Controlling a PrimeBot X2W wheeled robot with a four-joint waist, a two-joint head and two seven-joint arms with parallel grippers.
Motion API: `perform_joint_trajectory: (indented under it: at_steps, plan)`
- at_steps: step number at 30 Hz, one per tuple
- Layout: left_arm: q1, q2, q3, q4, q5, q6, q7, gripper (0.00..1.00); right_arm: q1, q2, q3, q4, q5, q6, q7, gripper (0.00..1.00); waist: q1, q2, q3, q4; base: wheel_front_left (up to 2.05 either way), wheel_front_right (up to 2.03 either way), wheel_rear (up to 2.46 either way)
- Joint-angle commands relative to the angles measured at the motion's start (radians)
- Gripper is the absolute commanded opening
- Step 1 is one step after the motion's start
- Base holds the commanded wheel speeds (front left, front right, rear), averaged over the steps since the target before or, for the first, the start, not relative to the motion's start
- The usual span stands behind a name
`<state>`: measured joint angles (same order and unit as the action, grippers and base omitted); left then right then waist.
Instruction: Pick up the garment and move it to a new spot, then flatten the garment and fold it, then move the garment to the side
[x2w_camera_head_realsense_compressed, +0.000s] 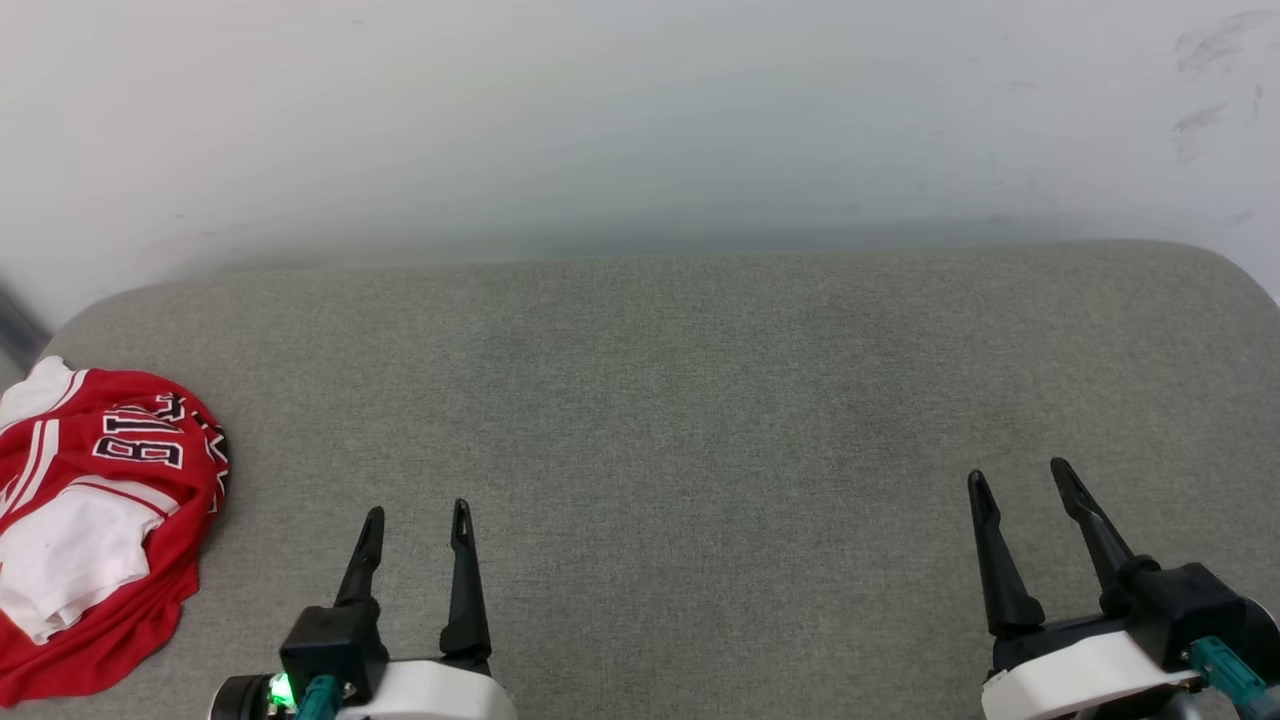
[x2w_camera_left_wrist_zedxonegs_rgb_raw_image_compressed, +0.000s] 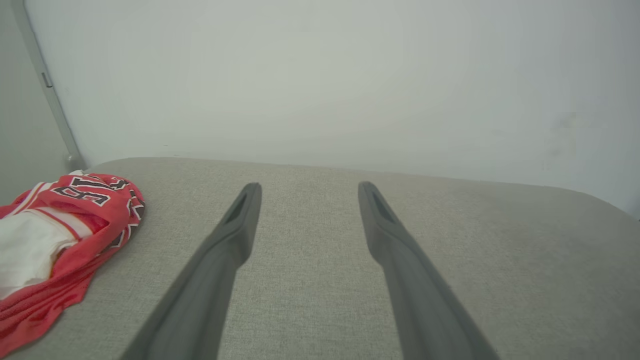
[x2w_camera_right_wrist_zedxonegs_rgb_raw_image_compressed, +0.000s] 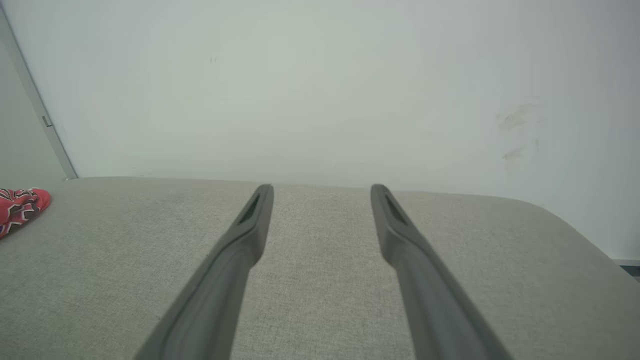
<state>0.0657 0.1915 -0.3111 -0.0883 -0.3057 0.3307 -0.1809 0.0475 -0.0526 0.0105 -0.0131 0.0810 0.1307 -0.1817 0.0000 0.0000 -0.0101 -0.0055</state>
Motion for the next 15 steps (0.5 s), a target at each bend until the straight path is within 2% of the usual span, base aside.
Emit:
perform_joint_trajectory:
  at_steps: [1,8,15]
  plan:
    - [-0.015,0.018,-0.023,-0.005,0.030,0.022,-0.011,1.00,0.008,0.003,0.001,-0.012,-0.034,0.000,-0.010,1.00,0.0000,0.0000,0.001,0.000,0.00,0.00,0.00]
    - [-0.014,0.034,-0.063,0.004,0.051,0.046,-0.025,1.00,0.012,0.003,0.005,-0.006,-0.083,0.000,-0.024,1.00,0.0000,0.0000,0.003,0.000,0.00,0.00,0.00]
    - [0.012,-0.010,-0.016,0.000,0.034,-0.011,-0.039,1.00,0.016,0.003,0.000,-0.012,-0.075,0.000,-0.039,1.00,0.0000,0.0000,0.001,-0.002,0.00,0.00,0.00]
